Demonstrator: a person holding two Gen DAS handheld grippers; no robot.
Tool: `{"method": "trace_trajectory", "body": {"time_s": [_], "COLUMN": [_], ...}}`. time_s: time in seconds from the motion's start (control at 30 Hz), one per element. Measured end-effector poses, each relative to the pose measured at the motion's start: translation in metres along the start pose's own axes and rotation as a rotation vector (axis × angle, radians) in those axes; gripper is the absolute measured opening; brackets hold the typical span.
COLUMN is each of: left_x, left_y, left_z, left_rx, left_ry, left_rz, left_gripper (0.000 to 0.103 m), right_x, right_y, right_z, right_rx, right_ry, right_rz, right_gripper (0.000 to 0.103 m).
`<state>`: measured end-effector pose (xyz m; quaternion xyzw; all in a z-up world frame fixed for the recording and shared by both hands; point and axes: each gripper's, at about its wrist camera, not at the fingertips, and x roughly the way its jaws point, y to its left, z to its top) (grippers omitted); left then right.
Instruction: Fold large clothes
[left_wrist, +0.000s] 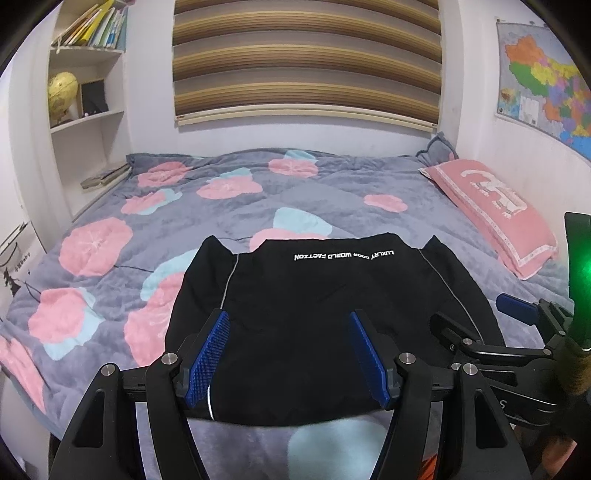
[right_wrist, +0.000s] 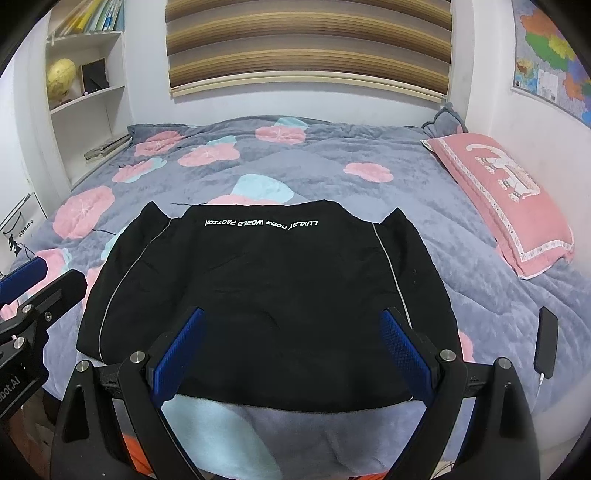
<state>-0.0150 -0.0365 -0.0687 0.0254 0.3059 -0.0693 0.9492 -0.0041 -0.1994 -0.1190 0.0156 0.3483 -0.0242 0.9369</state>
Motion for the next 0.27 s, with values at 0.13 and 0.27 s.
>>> {"method": "trace_trajectory", "body": {"time_s": [0.13,0.27], "left_x": [-0.0025,-0.0014], "left_y": [0.0001,0.0043], "left_z": [-0.0006,-0.0002], "left_rx": [0.001,-0.005], "left_ry": [-0.034,-0.030], "left_rz": [0.031,0.027], "left_gripper": [0.068,0.068], "right_x": [-0.0002,0.0009], "right_y": [0.0001,-0.0001], "right_z": [-0.0006,-0.0012], "right_rx": [0.001,0.001], "right_ry": [0.001,0.003], "right_rz": [0.000,-0.002], "right_gripper": [0.096,0.096]}}
